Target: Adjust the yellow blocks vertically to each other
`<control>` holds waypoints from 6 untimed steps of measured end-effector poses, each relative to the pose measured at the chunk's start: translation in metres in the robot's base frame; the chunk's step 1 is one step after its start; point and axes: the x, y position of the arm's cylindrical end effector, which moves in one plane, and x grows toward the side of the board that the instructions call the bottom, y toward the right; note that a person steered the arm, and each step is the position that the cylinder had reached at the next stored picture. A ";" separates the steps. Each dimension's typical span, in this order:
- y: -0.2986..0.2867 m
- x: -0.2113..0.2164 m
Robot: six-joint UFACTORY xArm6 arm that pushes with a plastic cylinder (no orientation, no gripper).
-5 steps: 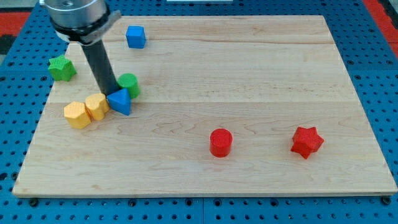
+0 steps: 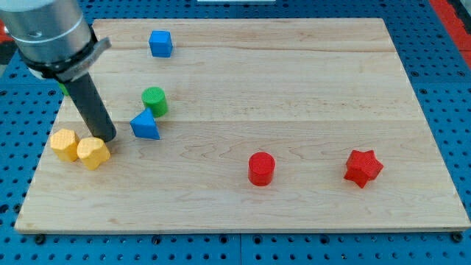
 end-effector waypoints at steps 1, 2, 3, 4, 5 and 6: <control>0.009 0.031; 0.061 0.002; 0.018 -0.049; -0.031 -0.051; -0.061 -0.036; -0.086 -0.032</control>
